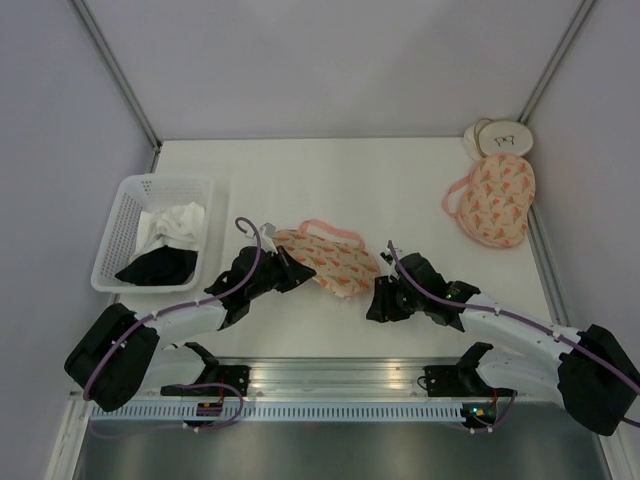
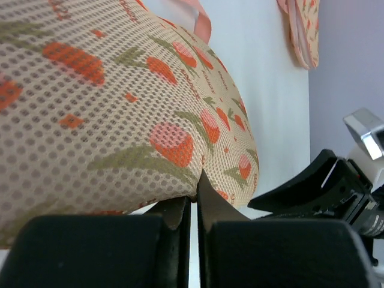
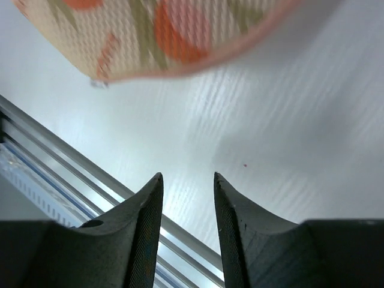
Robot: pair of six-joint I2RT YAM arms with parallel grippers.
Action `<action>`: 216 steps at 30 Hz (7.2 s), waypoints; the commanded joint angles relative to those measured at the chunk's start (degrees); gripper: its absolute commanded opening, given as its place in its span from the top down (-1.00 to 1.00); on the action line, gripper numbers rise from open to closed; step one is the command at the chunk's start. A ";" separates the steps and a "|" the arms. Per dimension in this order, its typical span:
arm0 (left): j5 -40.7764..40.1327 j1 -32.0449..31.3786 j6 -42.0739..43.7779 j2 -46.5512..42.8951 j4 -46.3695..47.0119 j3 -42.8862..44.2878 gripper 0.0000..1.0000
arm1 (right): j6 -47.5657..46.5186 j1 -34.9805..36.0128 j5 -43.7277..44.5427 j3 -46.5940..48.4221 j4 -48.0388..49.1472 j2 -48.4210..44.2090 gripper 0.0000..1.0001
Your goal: Unzip the laundry bag and remove the bra
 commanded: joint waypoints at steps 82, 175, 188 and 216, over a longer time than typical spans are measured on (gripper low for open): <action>0.37 0.76 -1.64 -4.74 5.22 -3.51 0.95 | -5.99 19.86 42.87 15.62 9.12 13.87 0.55; 6.96 3.57 12.25 14.93 -3.84 17.49 0.75 | 4.04 14.58 37.42 12.37 -6.62 12.91 0.99; -5.89 1.29 -1.28 4.15 -22.47 13.66 -0.56 | -4.05 14.58 9.31 11.85 10.33 12.98 0.99; 1.51 -4.78 -11.67 10.64 -10.14 10.37 0.96 | -5.63 15.02 10.77 12.81 8.43 17.12 0.99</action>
